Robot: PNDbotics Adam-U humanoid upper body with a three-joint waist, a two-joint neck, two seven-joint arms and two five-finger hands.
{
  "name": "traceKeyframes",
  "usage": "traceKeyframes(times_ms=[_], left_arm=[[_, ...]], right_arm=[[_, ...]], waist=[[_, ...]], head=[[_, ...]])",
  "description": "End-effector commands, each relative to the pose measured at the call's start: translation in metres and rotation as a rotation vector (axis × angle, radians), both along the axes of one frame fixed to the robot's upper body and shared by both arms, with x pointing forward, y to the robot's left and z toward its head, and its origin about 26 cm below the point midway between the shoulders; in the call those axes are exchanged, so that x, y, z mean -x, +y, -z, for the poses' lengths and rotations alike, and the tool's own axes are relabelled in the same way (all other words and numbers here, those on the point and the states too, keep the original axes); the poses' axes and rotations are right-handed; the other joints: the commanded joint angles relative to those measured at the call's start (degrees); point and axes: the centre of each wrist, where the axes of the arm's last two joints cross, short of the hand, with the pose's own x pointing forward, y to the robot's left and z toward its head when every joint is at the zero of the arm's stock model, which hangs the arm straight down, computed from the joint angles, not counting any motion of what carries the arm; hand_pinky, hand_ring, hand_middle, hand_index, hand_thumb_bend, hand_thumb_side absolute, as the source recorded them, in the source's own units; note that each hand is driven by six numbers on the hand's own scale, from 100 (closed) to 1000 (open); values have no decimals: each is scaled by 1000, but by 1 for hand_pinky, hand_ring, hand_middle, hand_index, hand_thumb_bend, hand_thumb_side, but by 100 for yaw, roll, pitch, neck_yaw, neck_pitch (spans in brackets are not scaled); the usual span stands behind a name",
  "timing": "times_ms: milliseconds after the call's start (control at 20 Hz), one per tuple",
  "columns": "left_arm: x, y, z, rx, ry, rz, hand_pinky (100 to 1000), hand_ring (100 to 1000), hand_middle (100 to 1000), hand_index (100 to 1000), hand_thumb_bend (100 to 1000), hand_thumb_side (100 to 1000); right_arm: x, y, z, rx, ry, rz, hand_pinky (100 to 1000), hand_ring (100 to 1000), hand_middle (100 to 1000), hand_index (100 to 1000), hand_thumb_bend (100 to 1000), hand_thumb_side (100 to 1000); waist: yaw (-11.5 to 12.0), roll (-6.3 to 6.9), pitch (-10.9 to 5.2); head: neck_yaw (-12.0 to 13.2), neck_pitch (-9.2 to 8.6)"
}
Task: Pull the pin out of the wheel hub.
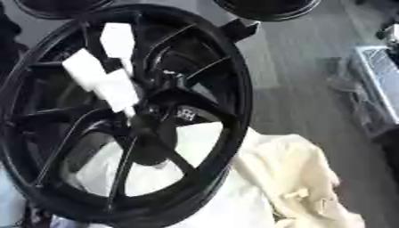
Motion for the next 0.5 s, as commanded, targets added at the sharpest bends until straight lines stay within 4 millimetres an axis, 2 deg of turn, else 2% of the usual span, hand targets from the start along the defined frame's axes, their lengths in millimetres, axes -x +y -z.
traceKeyframes(times_ms=[50,300,500], left_arm=[[2,0,-7,-18,-30,-12,750,783,773,737,269,806],[2,-4,-6,-22,-31,-7,750,783,773,737,269,803],[1,-7,-6,-31,-32,1,750,784,773,737,266,804]], right_arm=[[1,0,-15,30,-43,6,981,812,758,844,100,414],[-1,2,-12,49,-14,17,998,873,816,874,100,483],[-2,4,-10,61,7,17,996,867,808,872,100,483]], waist=[[10,-12,-80],[22,-17,-74],[23,-10,-65]], head=[[32,6],[60,-14],[71,-22]])
